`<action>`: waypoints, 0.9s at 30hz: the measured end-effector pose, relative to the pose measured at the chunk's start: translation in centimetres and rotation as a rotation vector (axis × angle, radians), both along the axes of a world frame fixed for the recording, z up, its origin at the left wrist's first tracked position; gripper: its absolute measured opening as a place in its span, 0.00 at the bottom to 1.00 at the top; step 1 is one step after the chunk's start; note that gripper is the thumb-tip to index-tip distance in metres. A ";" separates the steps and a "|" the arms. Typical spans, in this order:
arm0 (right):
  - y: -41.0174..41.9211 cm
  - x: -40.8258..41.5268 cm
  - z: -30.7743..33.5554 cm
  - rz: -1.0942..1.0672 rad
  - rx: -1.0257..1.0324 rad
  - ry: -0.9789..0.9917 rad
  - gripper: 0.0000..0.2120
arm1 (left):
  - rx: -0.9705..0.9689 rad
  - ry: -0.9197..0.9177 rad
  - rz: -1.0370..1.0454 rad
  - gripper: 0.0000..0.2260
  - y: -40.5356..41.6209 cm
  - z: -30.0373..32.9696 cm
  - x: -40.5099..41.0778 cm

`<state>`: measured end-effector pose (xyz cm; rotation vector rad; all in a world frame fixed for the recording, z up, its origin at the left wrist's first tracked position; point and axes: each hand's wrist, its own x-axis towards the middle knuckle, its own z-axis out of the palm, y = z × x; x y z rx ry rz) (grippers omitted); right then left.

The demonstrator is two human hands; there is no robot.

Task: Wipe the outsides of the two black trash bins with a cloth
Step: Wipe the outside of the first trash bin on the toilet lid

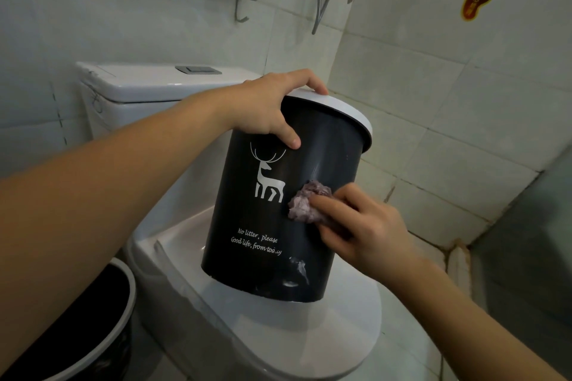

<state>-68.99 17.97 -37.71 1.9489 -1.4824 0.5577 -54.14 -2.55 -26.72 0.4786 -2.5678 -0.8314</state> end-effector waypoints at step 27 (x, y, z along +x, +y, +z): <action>-1.6 -0.4 3.8 -0.441 -0.319 -0.583 0.15 | -0.022 -0.021 0.051 0.35 0.0 0.0 -0.4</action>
